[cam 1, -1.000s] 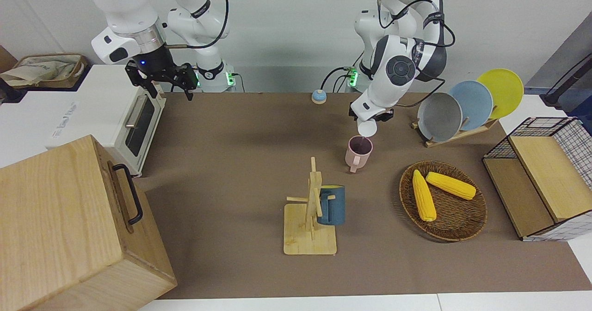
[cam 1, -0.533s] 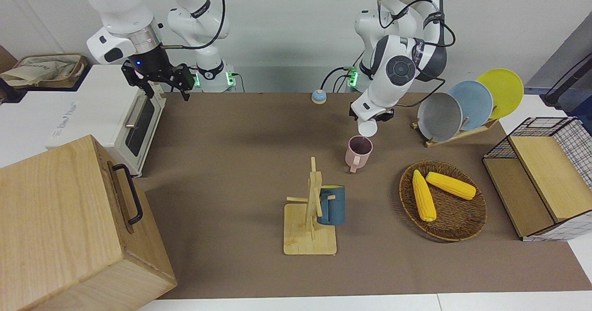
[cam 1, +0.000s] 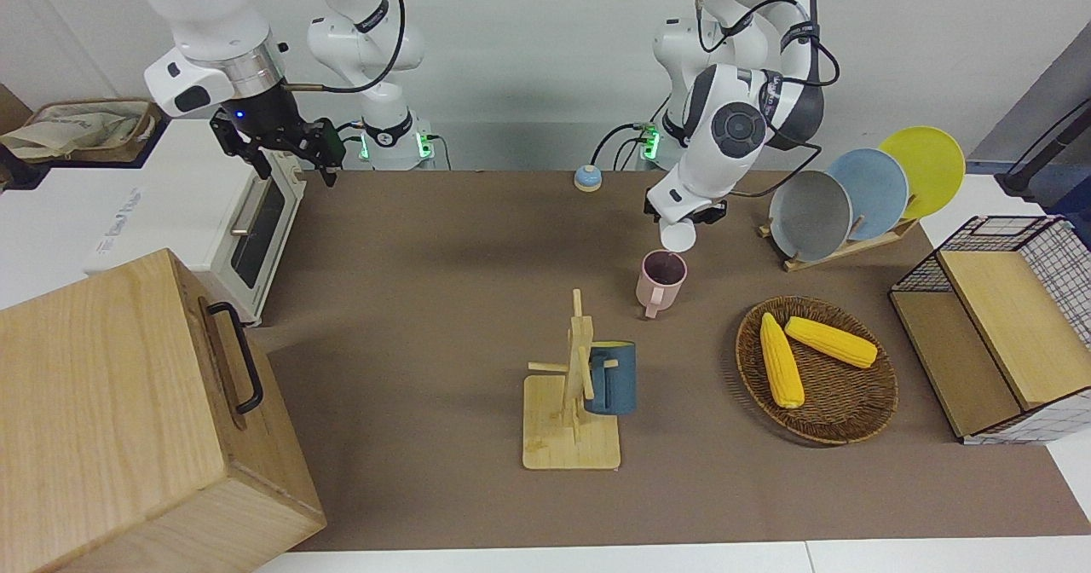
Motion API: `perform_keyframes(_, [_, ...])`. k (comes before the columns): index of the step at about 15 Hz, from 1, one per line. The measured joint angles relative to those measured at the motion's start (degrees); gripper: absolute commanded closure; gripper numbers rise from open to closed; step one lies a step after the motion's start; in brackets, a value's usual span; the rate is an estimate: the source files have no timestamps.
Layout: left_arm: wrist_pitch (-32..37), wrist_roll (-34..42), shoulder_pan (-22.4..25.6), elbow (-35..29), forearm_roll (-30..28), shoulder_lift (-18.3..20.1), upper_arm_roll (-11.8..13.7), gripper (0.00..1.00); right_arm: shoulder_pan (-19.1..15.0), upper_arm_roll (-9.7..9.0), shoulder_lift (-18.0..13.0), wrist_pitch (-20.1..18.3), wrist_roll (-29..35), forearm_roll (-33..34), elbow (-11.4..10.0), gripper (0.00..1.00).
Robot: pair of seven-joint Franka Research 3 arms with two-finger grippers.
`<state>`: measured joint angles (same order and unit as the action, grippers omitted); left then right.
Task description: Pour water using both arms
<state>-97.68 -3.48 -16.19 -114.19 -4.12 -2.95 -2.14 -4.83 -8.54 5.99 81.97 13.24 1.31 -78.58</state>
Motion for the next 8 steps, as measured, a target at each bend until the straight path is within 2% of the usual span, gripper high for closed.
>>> perform_keyframes(3, [0.0, 0.0, 0.0, 0.1, 0.0, 0.0, 0.0, 1.00, 3.0, 3.42, -0.2, 0.0, 0.0, 0.0, 0.0, 0.015])
perform_keyframes(8, [0.5, 0.0, 0.0, 0.3, 0.0, 0.0, 0.1, 1.00, 3.2, 4.28, -0.2, 0.0, 0.0, 0.0, 0.0, 0.015])
